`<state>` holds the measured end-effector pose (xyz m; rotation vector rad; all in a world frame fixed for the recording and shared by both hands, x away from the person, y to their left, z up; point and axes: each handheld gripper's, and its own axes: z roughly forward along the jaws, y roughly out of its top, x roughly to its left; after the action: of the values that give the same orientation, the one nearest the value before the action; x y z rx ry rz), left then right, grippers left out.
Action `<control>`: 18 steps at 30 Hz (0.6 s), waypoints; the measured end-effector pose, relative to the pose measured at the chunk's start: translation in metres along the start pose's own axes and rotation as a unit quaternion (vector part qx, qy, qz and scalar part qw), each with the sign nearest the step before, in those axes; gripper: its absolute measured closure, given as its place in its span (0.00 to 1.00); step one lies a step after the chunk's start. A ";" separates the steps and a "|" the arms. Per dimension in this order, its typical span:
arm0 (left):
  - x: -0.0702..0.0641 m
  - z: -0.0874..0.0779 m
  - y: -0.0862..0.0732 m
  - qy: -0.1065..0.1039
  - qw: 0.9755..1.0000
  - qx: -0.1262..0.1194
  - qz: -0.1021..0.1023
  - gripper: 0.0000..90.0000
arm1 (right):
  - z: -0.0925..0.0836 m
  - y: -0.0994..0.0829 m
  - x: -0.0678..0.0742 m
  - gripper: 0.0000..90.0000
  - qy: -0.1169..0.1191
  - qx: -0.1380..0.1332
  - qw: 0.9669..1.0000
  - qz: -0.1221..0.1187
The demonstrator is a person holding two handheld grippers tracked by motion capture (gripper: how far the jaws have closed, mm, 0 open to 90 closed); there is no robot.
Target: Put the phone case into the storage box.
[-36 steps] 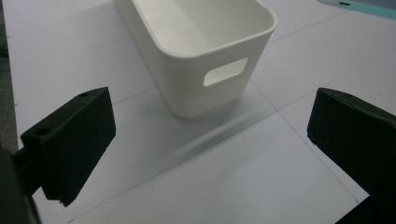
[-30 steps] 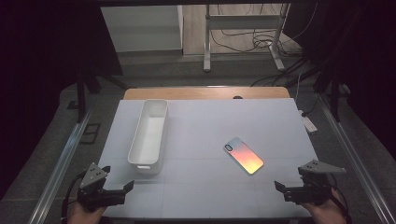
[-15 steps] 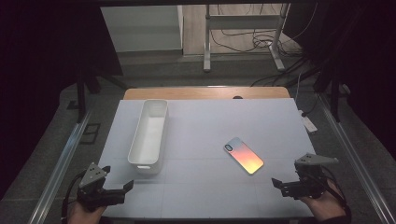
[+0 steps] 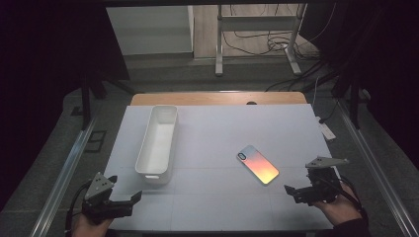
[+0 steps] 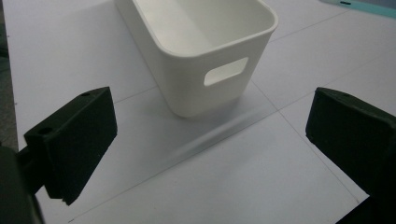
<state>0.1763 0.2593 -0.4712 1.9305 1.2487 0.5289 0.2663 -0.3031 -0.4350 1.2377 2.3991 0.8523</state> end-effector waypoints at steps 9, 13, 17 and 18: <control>0.000 0.000 0.000 0.002 1.000 0.002 0.006 0.03 | 0.005 0.011 0.000 0.00 0.001 0.012 1.000 -0.012; -0.001 0.000 0.000 0.002 1.000 0.002 0.007 0.03 | 0.008 0.015 0.000 0.00 0.002 0.020 1.000 -0.018; -0.001 0.000 0.000 0.002 1.000 0.003 0.007 0.03 | 0.011 0.019 -0.001 0.00 0.003 0.025 0.999 -0.022; -0.001 0.000 0.000 0.002 1.000 0.003 0.007 0.03 | 0.012 0.021 -0.001 0.00 0.004 0.026 0.999 -0.023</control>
<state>0.1761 0.2584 -0.4710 1.9456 1.2407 0.5370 0.2863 -0.2903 -0.4310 1.1949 2.4618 0.7867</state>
